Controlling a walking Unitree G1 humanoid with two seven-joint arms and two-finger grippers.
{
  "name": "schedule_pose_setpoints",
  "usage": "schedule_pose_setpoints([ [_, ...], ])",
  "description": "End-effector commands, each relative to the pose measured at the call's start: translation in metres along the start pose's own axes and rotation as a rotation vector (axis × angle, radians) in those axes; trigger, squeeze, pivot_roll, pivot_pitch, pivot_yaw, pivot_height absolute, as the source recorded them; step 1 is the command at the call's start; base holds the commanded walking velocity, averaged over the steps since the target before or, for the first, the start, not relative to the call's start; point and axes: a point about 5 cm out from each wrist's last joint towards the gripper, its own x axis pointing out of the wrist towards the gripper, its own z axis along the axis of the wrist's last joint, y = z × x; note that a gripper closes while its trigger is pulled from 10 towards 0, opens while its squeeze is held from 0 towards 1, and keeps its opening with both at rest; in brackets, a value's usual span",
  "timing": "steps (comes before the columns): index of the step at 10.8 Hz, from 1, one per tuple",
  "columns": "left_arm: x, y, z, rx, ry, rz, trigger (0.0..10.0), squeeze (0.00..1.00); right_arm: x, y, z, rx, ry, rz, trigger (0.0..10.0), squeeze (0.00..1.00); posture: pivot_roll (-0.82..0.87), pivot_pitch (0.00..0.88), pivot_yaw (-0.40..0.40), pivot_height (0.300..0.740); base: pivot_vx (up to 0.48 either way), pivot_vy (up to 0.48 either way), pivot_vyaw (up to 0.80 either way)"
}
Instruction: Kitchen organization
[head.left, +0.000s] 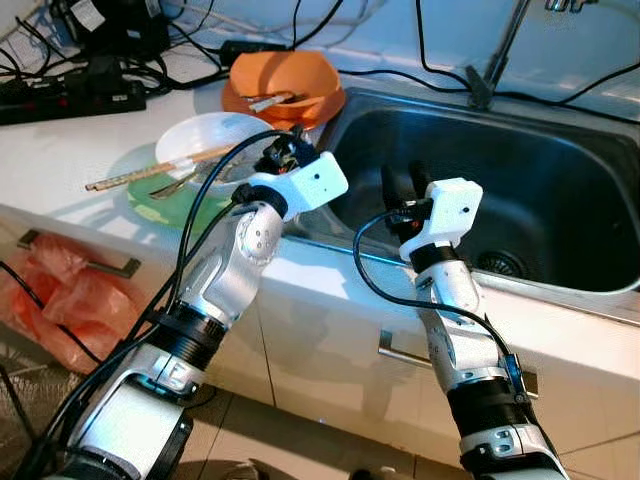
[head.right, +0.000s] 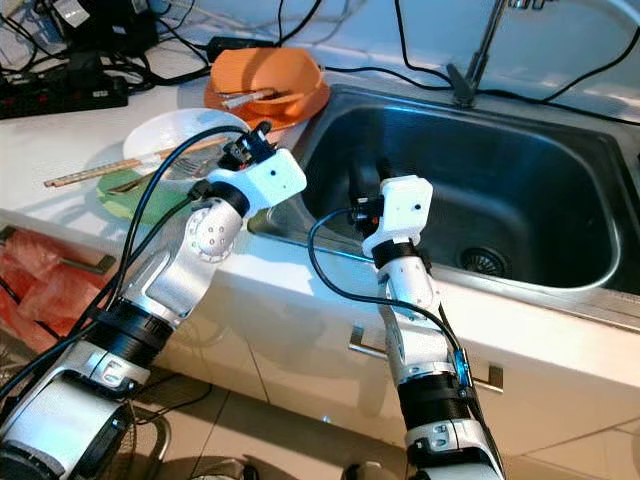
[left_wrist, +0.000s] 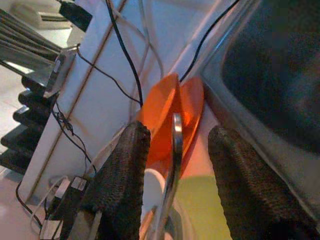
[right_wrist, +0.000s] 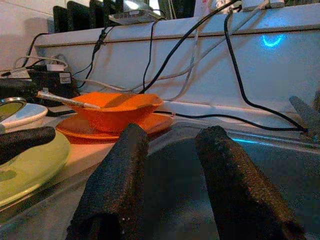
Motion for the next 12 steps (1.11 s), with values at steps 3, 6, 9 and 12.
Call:
schedule_pose_setpoints([
  [3,0.005,0.007,0.006,0.040,-0.028,0.036,0.0,0.00,-0.002,-0.001,-0.002,0.007,0.002,-0.016,10.0,0.00,0.03,0.065,0.001,0.740,0.000,0.000,0.00],
  [6,0.006,0.010,0.007,0.040,-0.033,0.053,0.0,0.00,-0.002,-0.003,-0.002,0.007,0.004,-0.021,10.0,0.00,0.02,0.076,-0.001,0.740,0.000,0.000,0.00],
  [9,0.007,0.017,0.013,-0.014,-0.054,0.087,0.0,0.00,-0.003,-0.004,-0.002,0.003,0.008,-0.022,10.0,0.00,0.03,0.082,-0.005,0.740,0.000,0.000,0.00],
  [12,0.008,0.027,0.018,-0.116,-0.072,0.117,0.0,0.00,-0.002,-0.003,-0.002,0.004,0.012,-0.016,10.0,0.00,0.03,0.082,-0.007,0.740,0.000,0.000,0.00],
])
